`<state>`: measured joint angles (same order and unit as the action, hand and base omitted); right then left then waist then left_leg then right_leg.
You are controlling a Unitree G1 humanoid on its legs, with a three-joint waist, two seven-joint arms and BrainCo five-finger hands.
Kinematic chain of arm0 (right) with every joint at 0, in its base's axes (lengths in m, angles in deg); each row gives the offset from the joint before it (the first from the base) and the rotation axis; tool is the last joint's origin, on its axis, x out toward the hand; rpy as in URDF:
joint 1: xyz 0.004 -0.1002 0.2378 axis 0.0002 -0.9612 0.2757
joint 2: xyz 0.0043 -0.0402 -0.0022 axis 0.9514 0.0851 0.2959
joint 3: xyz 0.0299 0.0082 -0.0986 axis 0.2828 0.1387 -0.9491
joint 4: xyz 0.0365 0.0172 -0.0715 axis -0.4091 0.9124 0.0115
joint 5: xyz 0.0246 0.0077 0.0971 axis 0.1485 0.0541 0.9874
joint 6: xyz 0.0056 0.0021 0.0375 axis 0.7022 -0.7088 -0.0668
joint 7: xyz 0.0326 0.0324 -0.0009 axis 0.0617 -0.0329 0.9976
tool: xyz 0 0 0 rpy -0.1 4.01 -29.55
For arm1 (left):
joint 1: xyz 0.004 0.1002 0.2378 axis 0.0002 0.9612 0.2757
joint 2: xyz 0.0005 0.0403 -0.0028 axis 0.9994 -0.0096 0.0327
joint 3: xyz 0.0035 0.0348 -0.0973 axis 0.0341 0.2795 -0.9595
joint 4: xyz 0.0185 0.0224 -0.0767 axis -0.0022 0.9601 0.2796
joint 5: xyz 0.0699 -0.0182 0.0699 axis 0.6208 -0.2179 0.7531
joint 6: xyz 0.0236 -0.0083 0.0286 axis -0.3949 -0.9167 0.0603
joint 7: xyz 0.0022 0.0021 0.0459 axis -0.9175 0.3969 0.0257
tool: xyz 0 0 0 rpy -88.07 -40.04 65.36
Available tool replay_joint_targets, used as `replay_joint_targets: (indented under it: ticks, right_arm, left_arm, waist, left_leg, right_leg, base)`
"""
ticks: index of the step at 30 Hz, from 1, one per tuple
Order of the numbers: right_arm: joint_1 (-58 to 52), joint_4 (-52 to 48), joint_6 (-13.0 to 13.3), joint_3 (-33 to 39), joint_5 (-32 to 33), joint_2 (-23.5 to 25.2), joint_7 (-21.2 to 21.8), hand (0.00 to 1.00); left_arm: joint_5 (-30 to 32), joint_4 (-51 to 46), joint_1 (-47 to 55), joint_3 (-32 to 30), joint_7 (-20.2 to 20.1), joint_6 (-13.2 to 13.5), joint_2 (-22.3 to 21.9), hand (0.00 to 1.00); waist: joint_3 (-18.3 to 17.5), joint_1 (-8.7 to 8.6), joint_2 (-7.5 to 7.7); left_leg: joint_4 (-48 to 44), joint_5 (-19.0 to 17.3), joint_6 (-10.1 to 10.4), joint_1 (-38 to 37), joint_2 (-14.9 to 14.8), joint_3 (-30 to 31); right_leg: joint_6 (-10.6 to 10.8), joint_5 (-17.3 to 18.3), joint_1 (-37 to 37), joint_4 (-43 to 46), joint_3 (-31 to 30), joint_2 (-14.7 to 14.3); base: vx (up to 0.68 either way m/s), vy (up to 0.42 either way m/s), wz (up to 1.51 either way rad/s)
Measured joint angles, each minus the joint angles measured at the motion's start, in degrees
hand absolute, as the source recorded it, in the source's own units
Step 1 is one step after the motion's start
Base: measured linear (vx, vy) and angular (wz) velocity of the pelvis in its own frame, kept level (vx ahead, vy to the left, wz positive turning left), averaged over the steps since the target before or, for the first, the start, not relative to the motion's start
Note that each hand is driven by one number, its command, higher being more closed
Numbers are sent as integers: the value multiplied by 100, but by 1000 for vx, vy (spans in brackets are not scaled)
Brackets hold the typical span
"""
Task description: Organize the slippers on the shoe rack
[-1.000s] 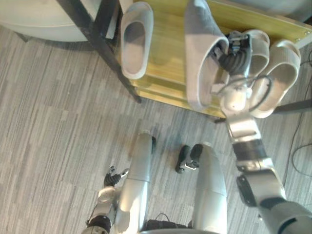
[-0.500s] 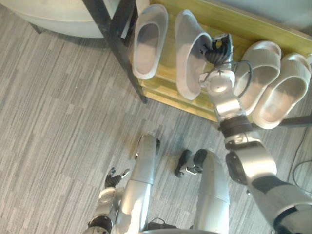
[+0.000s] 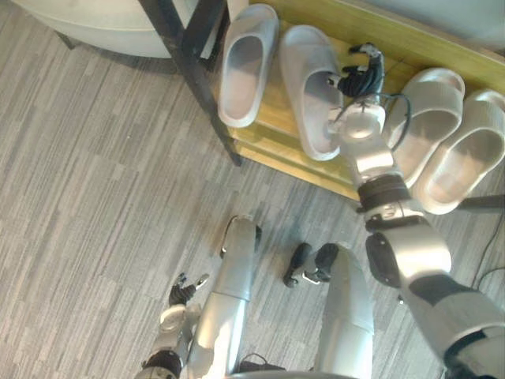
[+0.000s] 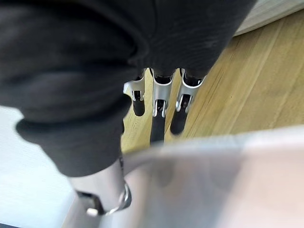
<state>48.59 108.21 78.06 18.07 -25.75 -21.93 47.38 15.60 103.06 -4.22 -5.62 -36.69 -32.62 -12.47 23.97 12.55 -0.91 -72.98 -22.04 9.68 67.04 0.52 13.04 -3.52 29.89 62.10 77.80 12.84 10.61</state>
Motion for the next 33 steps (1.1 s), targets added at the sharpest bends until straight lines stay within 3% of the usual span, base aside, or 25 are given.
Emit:
replay_joint_targets:
  ticks: [5, 17, 23, 33]
  right_arm:
    - [-11, -44, 6, 166, 59, 94, -31, 0]
    - [-949, -1438, 94, -26, 33, 420, -10, 0]
    - [-1912, -2271, 146, -50, -23, 1050, 2, 0]
    - [-2809, -2471, 282, -42, 72, 1467, 291, 0]
  left_arm:
    - [-65, -19, 1, -9, 0, -2, 1, 0]
    - [-115, -97, -52, -271, -5, -52, -59, 0]
    - [-117, -121, -177, -606, -2, -131, -131, 0]
    - [-117, -226, -271, -951, -4, -258, -170, 0]
  waist:
    - [0, -8, 0]
    - [3, -76, 4]
    - [17, -235, 36]
    - [76, -338, 144]
  left_leg:
    - [2, 0, 1, -18, -30, -33]
    - [136, 7, 22, -266, -182, -158]
    - [278, -4, -3, -490, -219, -247]
    - [317, -26, -37, -599, -282, -337]
  right_leg:
    - [2, -1, 2, -9, -34, -29]
    - [70, -53, -170, -187, -140, -168]
    - [119, -79, -362, -344, -198, -192]
    - [162, -102, -438, -410, -279, -243]
  base:
    - [-1, 0, -2]
    - [-3, -2, -7]
    - [9, 17, -3]
    - [9, 27, -4]
